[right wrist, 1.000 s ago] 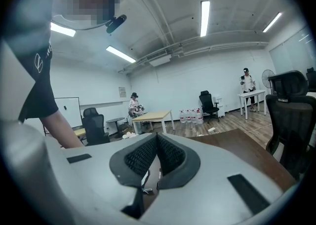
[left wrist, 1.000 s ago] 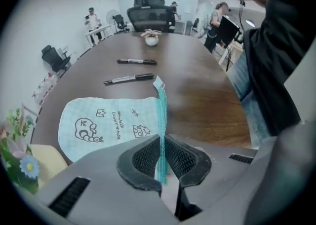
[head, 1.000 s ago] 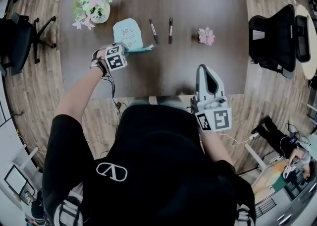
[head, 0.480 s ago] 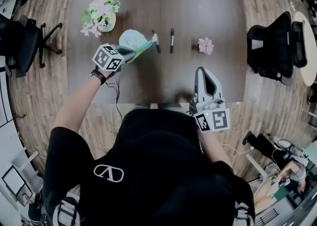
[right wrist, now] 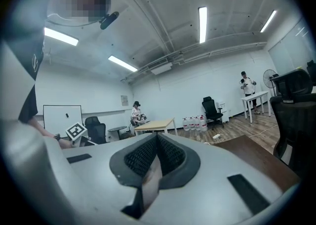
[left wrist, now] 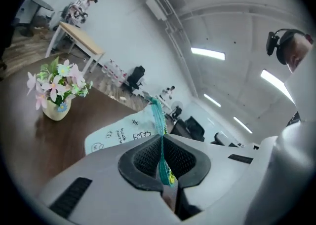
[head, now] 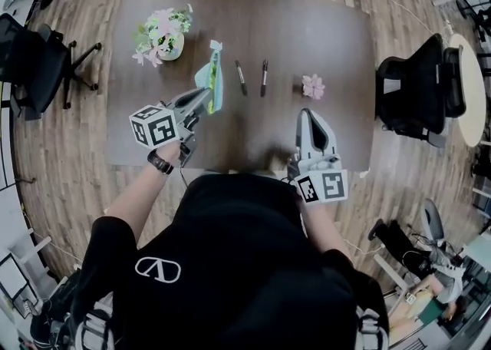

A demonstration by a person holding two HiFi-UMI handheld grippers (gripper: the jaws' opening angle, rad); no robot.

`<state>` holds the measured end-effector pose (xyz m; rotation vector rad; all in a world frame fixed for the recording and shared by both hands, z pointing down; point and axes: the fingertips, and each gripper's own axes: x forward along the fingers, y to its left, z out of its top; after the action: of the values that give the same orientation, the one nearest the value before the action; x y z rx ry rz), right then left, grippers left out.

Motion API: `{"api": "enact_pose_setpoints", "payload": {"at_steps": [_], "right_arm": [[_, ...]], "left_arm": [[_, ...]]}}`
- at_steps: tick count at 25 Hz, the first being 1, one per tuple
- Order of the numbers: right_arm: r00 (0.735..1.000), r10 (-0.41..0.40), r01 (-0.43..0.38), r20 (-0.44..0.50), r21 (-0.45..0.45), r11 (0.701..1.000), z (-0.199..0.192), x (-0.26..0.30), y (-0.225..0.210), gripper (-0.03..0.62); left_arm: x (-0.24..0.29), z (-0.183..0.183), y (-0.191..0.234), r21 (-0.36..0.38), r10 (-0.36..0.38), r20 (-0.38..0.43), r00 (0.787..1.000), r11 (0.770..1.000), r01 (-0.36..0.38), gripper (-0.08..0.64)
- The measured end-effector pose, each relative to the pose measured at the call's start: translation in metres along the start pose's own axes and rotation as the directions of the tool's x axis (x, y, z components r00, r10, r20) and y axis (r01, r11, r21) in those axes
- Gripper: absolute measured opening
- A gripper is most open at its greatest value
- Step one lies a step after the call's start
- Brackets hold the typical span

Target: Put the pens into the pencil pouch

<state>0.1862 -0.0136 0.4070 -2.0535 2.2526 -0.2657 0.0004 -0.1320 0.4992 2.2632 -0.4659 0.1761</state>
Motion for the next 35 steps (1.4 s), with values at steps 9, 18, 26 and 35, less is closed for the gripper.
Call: {"api": "enact_pose_setpoints", "payload": {"at_steps": [9,18,26,35], "right_arm": [[0.999,0.039,-0.039,0.012,-0.02,0.999,0.004,0.007,0.013,-0.002],[0.997,0.071,-0.073,-0.024,-0.092,0.993,0.004,0.015,0.022,0.0],[0.999,0.042,-0.049,-0.031,-0.275,0.96,0.019,0.044,0.022,0.387],[0.908,-0.023,-0.057,-0.418,-0.176,0.983,-0.076,0.129,-0.023,0.382]], "left_arm": [[-0.029,0.015,-0.029,-0.103,0.05,0.209,0.977,0.994,-0.029,0.012],[-0.038,0.011,-0.036,-0.122,0.052,0.233,0.971,0.992,-0.023,0.012],[-0.04,0.003,-0.03,-0.153,0.065,0.235,0.97,0.988,-0.029,0.012],[-0.048,-0.014,-0.018,-0.199,0.097,0.231,0.968,0.979,-0.05,0.012]]}}
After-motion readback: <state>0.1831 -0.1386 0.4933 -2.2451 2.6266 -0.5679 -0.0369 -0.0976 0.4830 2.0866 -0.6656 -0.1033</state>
